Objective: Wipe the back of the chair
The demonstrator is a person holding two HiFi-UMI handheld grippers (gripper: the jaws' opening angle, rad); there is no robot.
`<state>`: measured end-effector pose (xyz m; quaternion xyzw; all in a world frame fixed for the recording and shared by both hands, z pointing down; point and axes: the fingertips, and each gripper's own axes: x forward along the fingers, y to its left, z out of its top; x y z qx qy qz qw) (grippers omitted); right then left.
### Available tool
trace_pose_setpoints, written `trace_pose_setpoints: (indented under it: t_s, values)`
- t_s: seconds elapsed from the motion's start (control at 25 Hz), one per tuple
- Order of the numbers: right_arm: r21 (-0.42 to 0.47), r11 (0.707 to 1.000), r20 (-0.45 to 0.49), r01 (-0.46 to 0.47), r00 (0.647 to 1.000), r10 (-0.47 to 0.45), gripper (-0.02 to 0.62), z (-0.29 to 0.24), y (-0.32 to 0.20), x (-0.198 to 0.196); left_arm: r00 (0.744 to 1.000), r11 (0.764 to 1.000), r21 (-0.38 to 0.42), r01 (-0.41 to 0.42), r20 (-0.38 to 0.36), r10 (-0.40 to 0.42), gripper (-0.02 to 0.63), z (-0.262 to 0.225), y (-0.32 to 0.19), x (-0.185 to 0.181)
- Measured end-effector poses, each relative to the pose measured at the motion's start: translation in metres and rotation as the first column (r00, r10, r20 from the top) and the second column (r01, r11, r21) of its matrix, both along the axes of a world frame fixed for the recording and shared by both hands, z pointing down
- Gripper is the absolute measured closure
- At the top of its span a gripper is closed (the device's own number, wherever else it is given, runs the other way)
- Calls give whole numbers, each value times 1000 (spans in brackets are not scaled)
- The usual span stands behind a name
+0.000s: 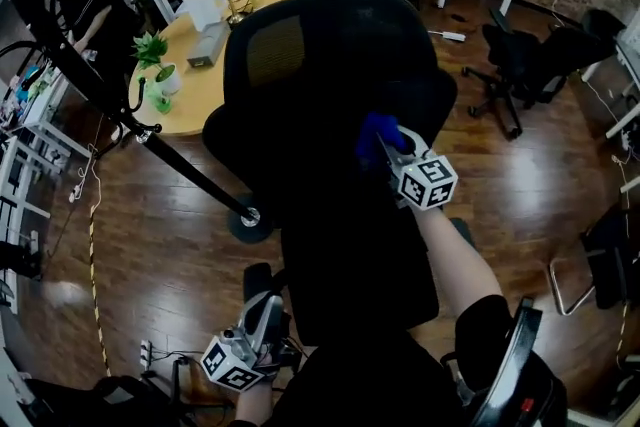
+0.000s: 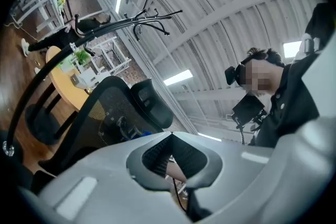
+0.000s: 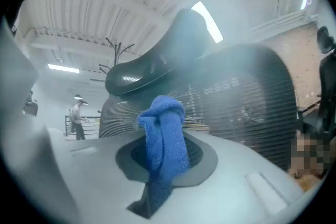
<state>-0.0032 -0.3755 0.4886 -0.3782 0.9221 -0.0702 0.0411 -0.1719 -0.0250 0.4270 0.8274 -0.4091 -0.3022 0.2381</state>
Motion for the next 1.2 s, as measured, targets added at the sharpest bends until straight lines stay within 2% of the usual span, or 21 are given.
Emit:
trace_pose_setpoints:
  t_s: [0.16,0.24,0.4,0.52,0.64,0.72,0.88,1.08,1.2]
  values:
    - [-44,972,53,-229,971,231,556,6,-22,99,999,999,-2,-50,8,50,617,0,-6,18]
    - [-53,964,60,-260,963,263,555,7,-25,119,998,998,-8,-59,8,59,617,0,-6,23]
    - [-44,963,67,-266,961,269,555,5,-18,119,999,999,-8,-51,13,51,617,-1,-4,24]
    - [-7,989,51,-145,988,145,555,3,23,73,999,999,-10,-32,19,32,617,1,3,18]
    - [-14,1000,53,24,998,-24,555,16,66,-8,1000,1000,-26,3,10,-3,617,7,10,6]
    - [-35,990,38,137,990,-135,557,28,91,-66,1000,999,-28,30,6,-30,617,6,18,-1]
    - [-82,945,39,316,949,-314,555,46,133,-165,996,995,-34,89,16,-89,617,3,38,-14]
    - [-203,895,-7,398,913,-407,555,82,136,-253,982,981,-58,188,27,-186,617,8,63,-36]
    - [-239,903,-89,356,918,-386,556,101,118,-265,978,976,-64,206,31,-204,617,10,71,-41]
